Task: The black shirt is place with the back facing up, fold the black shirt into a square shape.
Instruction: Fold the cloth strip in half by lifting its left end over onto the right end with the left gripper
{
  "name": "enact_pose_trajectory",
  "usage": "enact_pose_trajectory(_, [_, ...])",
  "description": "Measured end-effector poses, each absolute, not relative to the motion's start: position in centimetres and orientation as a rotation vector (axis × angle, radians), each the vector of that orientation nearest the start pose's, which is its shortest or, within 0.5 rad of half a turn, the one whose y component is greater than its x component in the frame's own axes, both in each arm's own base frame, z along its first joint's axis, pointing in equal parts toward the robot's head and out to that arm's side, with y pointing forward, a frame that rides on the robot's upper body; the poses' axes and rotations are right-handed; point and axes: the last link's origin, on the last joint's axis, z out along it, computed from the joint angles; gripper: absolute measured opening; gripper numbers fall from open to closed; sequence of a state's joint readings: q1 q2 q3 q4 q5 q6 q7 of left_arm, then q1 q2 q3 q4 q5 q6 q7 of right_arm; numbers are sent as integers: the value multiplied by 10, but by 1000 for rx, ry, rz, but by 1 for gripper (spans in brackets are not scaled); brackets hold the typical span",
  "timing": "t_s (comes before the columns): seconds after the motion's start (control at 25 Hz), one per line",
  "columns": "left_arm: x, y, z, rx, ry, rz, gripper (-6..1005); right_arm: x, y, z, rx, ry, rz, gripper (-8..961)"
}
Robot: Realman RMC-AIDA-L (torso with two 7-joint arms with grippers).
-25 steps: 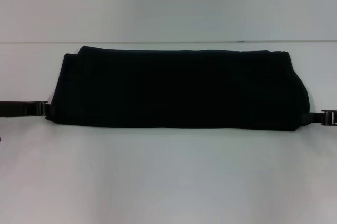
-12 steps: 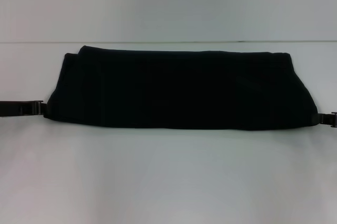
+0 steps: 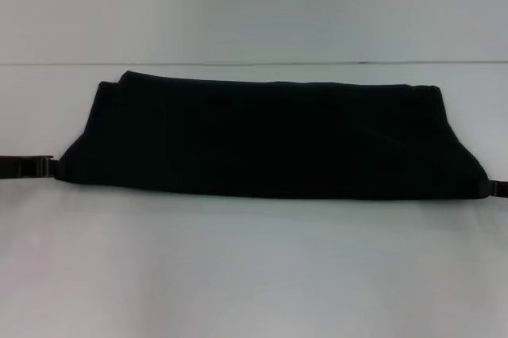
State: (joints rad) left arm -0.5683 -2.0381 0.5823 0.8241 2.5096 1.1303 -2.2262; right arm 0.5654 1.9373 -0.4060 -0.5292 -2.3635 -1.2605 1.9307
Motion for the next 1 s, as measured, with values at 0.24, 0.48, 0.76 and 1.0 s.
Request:
enact_pose_trajectory(0.24, [-346, 375, 68, -1991, -1429, -143, 13, 360, 349, 55, -2143, 1484, 399, 35])
enact_pose_trajectory(0.48, [-348, 372, 69, -1993, -1433, -147, 15, 361, 347, 54, -2152, 1479, 397, 46])
enact_pose_trajectory(0.76, [-344, 372, 73, -2003, -1461, -189, 18, 356, 346, 52, -2178, 1481, 416, 59])
enact_pose_trajectory(1.0, [-343, 373, 78, -1991, -1466, -209, 20, 354, 347, 63, -2163, 1462, 474, 69])
